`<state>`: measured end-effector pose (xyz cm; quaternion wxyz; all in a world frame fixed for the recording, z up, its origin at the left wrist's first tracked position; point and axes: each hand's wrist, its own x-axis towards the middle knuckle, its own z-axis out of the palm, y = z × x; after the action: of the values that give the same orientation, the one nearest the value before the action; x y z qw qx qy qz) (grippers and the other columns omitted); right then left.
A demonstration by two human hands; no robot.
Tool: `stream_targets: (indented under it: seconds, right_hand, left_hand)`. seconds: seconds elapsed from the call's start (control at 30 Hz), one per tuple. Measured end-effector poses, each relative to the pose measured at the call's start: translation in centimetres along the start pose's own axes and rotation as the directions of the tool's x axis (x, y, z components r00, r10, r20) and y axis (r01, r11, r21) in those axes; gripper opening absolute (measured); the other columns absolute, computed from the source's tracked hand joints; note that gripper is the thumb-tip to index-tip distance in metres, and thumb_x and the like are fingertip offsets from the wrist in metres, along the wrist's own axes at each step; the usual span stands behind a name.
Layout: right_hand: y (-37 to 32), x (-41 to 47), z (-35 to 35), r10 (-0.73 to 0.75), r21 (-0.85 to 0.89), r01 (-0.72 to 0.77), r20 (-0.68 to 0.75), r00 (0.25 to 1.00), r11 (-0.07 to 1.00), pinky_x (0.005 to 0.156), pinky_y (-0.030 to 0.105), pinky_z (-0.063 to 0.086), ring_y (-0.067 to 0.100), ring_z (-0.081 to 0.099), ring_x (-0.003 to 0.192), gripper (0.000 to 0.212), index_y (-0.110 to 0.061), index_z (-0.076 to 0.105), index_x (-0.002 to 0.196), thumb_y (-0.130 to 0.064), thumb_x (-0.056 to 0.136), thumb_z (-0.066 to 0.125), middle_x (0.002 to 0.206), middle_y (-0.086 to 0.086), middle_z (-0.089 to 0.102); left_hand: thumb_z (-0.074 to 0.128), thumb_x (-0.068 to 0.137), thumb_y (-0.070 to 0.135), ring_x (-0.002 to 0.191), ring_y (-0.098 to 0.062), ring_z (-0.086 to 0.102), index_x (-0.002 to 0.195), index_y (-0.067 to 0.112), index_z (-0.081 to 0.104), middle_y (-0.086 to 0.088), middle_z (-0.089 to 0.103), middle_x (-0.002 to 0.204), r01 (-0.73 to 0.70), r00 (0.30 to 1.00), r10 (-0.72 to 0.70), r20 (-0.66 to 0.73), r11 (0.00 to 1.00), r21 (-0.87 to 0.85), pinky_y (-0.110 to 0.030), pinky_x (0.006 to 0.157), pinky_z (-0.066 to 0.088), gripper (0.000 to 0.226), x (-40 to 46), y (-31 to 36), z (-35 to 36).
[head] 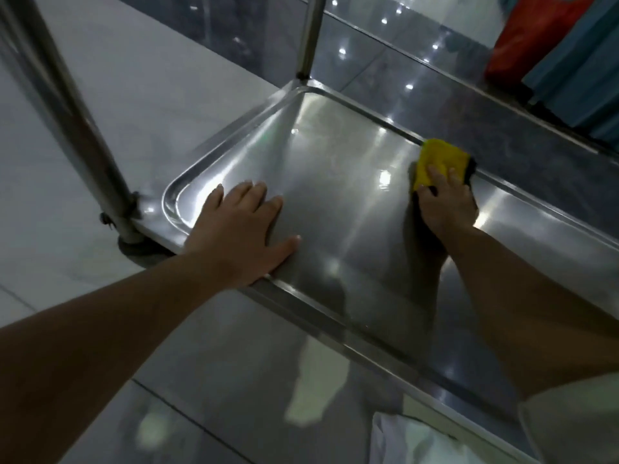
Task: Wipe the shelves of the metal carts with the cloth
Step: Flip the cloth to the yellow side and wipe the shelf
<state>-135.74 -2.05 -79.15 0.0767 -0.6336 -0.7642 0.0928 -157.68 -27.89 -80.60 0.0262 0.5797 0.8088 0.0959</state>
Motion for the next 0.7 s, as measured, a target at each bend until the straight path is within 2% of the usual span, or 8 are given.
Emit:
stream_targets:
  seconds: [0.1,0.17,0.23,0.3,0.4,0.47,0.6,0.7]
  right_hand:
    - [-2.0,1.2,0.4,0.219,0.053,-0.218,-0.012,0.976,0.974,0.112,0.064,0.004,0.033,0.005,0.146,0.051,-0.043,0.025,0.147,-0.038,0.097,0.032,0.161,-0.005,0.006]
    - [-4.8,1.8,1.0,0.255,0.075,-0.253,-0.013,0.967,0.965,0.109,0.068,0.001,0.035,0.001,0.146,0.050,-0.042,0.025,0.146,-0.039,0.097,0.032,0.162,-0.004,0.003]
    - [-8.3,2.0,1.8,0.135,0.062,-0.136,0.012,0.991,0.989,0.108,0.067,0.001,0.037,0.000,0.146,0.050,-0.042,0.024,0.146,-0.042,0.098,0.033,0.161,-0.003,0.003]
    - [-12.9,1.7,3.0,-0.094,0.044,0.091,0.078,0.992,0.995,0.109,0.067,0.002,0.035,0.001,0.146,0.049,-0.045,0.023,0.145,-0.044,0.097,0.031,0.161,-0.006,0.004]
    - [-20.4,-0.6,5.7,-0.449,0.057,0.447,0.168,0.877,0.893,0.112,0.063,0.002,0.030,0.003,0.147,0.049,-0.052,0.022,0.143,-0.049,0.095,0.032,0.161,-0.010,0.005]
    - [-23.0,-2.4,6.9,-0.582,0.067,0.580,0.174,0.795,0.812,0.113,0.062,0.004,0.030,0.004,0.147,0.050,-0.054,0.021,0.143,-0.051,0.095,0.032,0.161,-0.010,0.006]
    - [-20.9,-0.5,6.0,-0.668,0.070,0.668,0.176,0.723,0.741,0.117,0.052,0.010,0.029,0.013,0.146,0.052,-0.051,0.023,0.144,-0.053,0.094,0.037,0.161,-0.005,0.012]
    - [-16.7,3.7,4.6,-0.460,-0.015,0.468,0.160,0.873,0.883,0.118,0.047,0.013,0.030,0.014,0.146,0.055,-0.044,0.023,0.147,-0.051,0.095,0.037,0.161,0.000,0.012]
  left_hand:
    - [0.013,0.079,0.074,0.145,-0.022,0.015,0.147,0.028,0.030,-0.002,0.023,0.158,0.016,1.000,-0.016,-0.018,1.000,-0.010,-0.046,0.118,0.011,0.084,-0.2,0.1,0.1]
    - [0.015,0.080,0.073,0.145,-0.022,0.017,0.146,0.028,0.032,-0.002,0.026,0.157,0.020,0.999,-0.021,-0.036,0.999,-0.026,-0.046,0.118,0.012,0.082,-0.3,0.0,0.2]
    - [0.016,0.081,0.072,0.144,-0.022,0.019,0.145,0.028,0.035,-0.002,0.028,0.156,0.024,0.998,-0.027,-0.050,0.999,-0.044,-0.046,0.118,0.013,0.080,-0.4,-0.2,0.2]
    - [0.017,0.082,0.071,0.144,-0.022,0.021,0.144,0.026,0.036,-0.003,0.030,0.155,0.024,0.997,-0.028,-0.066,0.998,-0.062,-0.046,0.118,0.014,0.079,-0.6,-0.3,0.2]
    - [0.025,0.086,0.067,0.144,-0.022,0.022,0.144,0.024,0.035,-0.004,0.031,0.154,0.018,0.997,-0.023,-0.067,0.997,-0.080,-0.047,0.119,0.014,0.074,-0.8,-0.4,0.2]
    - [0.031,0.088,0.066,0.143,-0.022,0.023,0.145,0.022,0.034,-0.003,0.033,0.154,0.020,0.997,-0.027,-0.066,0.993,-0.114,-0.047,0.119,0.014,0.072,-1.1,-0.5,0.1]
    - [0.033,0.088,0.065,0.144,-0.023,0.021,0.145,0.019,0.035,-0.005,0.030,0.155,0.023,0.997,-0.031,-0.068,0.994,-0.105,-0.046,0.120,0.012,0.073,-1.8,-0.4,0.0]
    - [0.037,0.088,0.063,0.144,-0.021,0.020,0.143,0.019,0.037,-0.004,0.031,0.154,0.034,0.994,-0.046,-0.094,0.991,-0.126,-0.044,0.119,0.011,0.070,-1.7,-0.3,0.1]
